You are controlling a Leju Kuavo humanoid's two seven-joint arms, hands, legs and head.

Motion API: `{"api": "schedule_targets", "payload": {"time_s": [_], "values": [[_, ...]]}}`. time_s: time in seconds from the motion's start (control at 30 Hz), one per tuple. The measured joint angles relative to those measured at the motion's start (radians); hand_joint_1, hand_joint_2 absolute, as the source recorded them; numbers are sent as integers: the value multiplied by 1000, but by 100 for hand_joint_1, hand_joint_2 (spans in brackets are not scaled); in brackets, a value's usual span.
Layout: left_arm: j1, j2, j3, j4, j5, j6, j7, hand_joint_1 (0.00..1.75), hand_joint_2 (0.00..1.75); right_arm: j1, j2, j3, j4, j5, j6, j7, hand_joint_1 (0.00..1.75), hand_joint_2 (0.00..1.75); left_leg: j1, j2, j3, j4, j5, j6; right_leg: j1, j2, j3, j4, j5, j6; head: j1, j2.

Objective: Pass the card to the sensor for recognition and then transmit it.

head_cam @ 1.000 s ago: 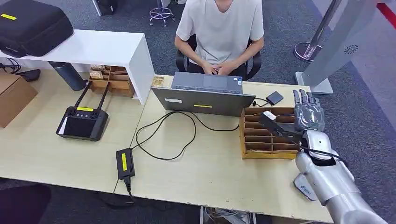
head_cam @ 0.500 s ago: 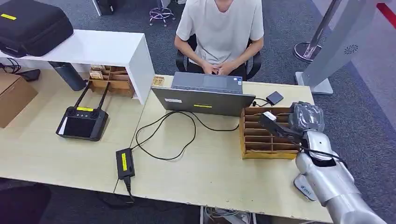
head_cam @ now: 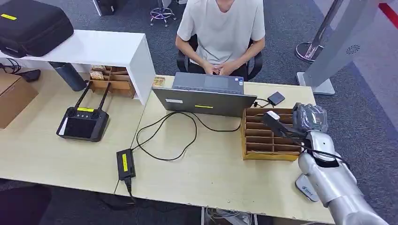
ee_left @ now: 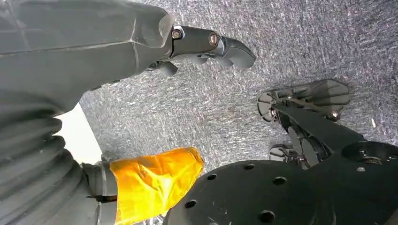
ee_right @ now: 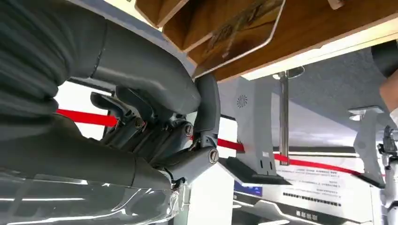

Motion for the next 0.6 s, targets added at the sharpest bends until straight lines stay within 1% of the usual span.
{"api": "schedule_targets", "payload": {"time_s": [0.1, 0.27, 0.43, 0.6], "values": [[0, 0, 1, 0, -2, 5, -6, 0, 175, 2, 0, -2, 0, -6, 0, -1, 175, 175, 0, 0, 0, 0, 0, 0, 0, 0, 0, 0, 0, 0, 0, 0], [-1, 0, 2, 0, -8, 55, -23, 0, 175, 5, 0, -11, 0, -7, 0, -3, 175, 175, 0, 0, 0, 0, 0, 0, 0, 0, 0, 0, 0, 0, 0, 0], [-1, 0, 2, 0, -10, 71, -23, 0, 175, 9, 0, -19, -1, -5, -1, 0, 175, 175, 0, 0, 0, 0, 0, 0, 0, 0, 0, 0, 0, 0, 0, 0], [-1, 0, 3, 0, -9, 69, -23, 0, 175, 12, 0, -20, -1, 0, -2, 3, 175, 175, 0, 0, 0, 0, 0, 0, 0, 0, 0, 0, 0, 0, 0, 0]]}}
